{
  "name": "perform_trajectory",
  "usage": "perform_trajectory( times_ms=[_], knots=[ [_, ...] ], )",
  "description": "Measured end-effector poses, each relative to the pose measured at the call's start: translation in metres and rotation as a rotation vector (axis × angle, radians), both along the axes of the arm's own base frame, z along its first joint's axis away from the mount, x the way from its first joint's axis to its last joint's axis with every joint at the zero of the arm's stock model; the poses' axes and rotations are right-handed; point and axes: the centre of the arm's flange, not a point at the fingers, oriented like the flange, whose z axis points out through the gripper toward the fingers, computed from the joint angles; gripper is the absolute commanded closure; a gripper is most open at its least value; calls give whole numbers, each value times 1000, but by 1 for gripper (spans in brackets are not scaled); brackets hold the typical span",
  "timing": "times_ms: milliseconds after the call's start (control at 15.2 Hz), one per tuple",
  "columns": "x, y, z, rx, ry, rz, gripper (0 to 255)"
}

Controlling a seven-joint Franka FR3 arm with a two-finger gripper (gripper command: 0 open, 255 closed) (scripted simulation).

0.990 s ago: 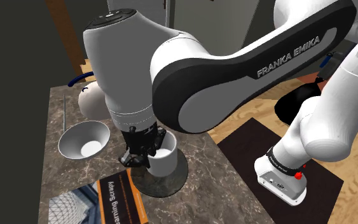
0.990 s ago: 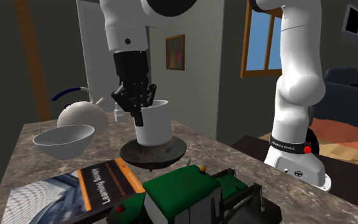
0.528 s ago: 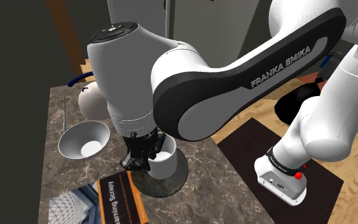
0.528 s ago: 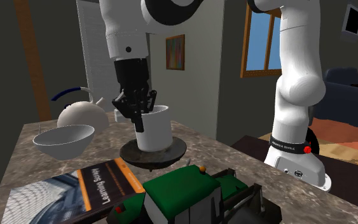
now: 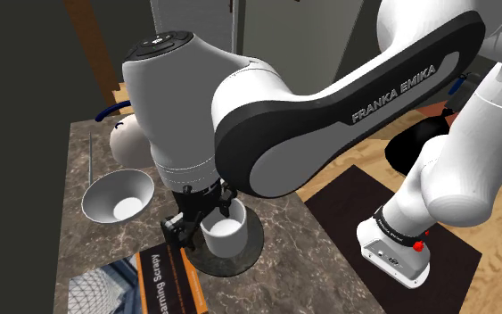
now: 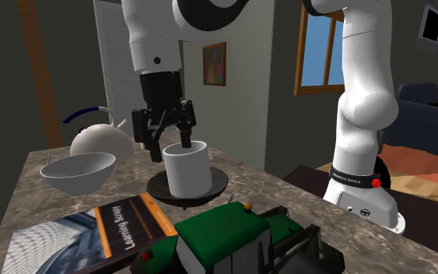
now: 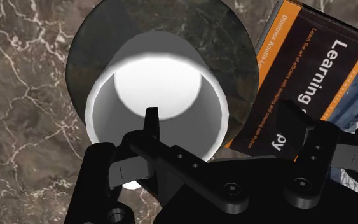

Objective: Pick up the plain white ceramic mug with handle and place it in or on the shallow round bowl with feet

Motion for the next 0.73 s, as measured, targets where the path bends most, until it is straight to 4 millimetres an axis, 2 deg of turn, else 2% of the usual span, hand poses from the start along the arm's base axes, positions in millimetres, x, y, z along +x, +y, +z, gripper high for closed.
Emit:
perform_trajectory(
  times_ms=[132,330,396,726],
  knots=[
    [1,1,7,0,0,0,0],
    [6,2,40,1,-1,0,0],
    [5,3,44,1,-1,0,0],
    [5,3,49,0,0,0,0]
  ],
)
